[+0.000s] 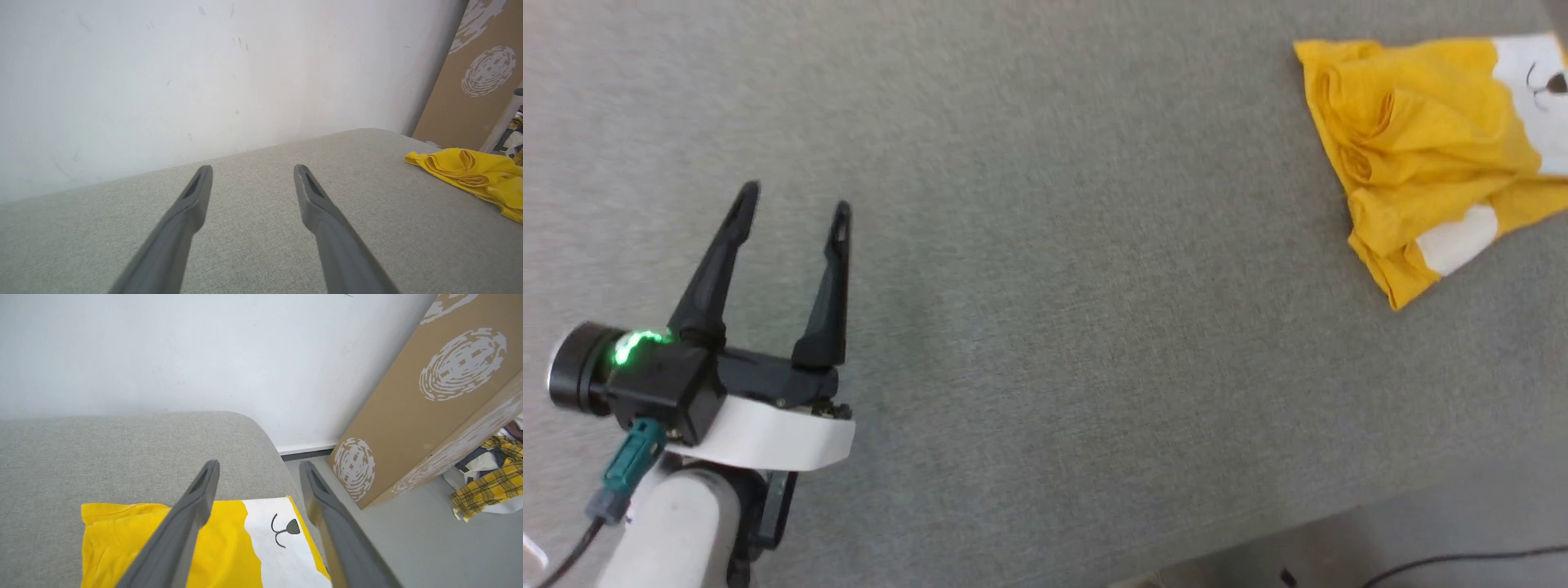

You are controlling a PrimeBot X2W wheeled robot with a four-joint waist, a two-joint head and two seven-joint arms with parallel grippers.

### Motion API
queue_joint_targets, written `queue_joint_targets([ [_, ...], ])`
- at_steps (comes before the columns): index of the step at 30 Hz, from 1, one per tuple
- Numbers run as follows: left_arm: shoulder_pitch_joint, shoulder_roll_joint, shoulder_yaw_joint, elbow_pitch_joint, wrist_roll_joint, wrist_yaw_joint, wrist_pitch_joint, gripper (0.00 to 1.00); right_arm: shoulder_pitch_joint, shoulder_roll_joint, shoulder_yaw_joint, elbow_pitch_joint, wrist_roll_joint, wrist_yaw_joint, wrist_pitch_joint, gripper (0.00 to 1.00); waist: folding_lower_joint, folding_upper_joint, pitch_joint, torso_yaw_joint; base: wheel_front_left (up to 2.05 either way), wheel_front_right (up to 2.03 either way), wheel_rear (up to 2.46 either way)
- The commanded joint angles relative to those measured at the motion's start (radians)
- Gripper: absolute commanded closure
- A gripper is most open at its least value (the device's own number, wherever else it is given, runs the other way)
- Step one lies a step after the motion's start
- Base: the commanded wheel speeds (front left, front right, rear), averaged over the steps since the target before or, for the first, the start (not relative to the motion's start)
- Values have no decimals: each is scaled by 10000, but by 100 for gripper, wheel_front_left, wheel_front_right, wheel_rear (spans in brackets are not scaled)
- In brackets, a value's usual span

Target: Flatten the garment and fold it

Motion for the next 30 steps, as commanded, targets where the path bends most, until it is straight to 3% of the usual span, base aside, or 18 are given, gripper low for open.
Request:
queue_joint_targets([
  [1, 163, -108, 75, 108, -90, 136, -133, 0, 315, 145, 0, -323, 105, -19, -67, 0, 2, 0, -881, 591, 0, 0, 0],
  [10, 763, -605, 153, 502, -303, 571, -643, 0, 2519, 1236, 129, -2764, 614, -19, -114, 0, 2, 0, -2029, 1407, 0, 0, 0],
  [18, 1218, -1008, 131, 891, -367, 826, -959, 0, 4588, 2251, 44, -4520, 103, -19, -610, 0, 2, 0, -2680, 1949, 0, 0, 0],
  [25, 1725, -1252, 108, 1394, -102, 995, -1140, 0, 6539, 2668, 244, -5441, -466, -19, -1222, 0, 2, 0, -3181, 2310, 0, 0, 0],
  [30, 2122, -1491, 241, 1399, 115, 1075, -1174, 0, 7616, 2688, 309, -5391, -209, -19, -1939, 0, 2, 0, -3534, 2518, 0, 0, 0],
])
